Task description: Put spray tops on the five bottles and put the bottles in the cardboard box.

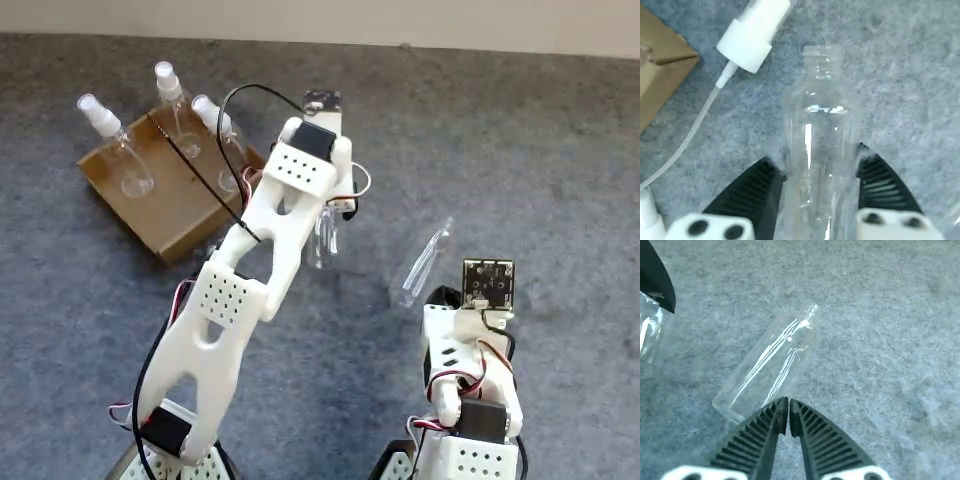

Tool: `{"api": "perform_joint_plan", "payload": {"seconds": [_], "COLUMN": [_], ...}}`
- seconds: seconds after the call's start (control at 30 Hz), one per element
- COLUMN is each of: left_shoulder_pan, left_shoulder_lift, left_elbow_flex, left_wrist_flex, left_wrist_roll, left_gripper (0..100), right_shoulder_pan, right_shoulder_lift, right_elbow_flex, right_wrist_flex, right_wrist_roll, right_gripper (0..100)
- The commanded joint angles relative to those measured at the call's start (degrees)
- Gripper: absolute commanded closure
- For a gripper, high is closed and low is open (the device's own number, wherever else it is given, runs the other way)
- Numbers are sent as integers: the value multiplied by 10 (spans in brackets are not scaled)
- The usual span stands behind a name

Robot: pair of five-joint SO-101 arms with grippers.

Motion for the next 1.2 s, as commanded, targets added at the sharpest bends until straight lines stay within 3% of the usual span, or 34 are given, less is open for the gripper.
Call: {"api": "perform_joint_plan", "payload": {"seconds": [0.0, 0.23, 0.3, 0.43, 0.63, 1.17], "left_shoulder_pan": [-3, -3, -7, -13, -10, -30], "left_shoulder_lift": [-28, -74, -64, -56, -87, 9], "left_elbow_flex": [-16, -12, -16, -17, -14, -17], "left_wrist_flex": [12, 11, 9, 11, 12, -3], "left_wrist_roll": [5, 4, -25, -97, -82, -86], "left_gripper": [943, 940, 938, 848, 734, 733], "right_shoulder_pan": [3, 3, 3, 3, 3, 3], "right_shoulder_lift": [-7, -7, -7, -7, -7, -7], "right_elbow_flex": [18, 18, 18, 18, 18, 18], "right_wrist_flex": [-1, -1, -1, -1, -1, -1], "right_wrist_roll": [-3, -2, -2, -2, -2, -2], "right_gripper": [993, 993, 993, 993, 993, 993]}}
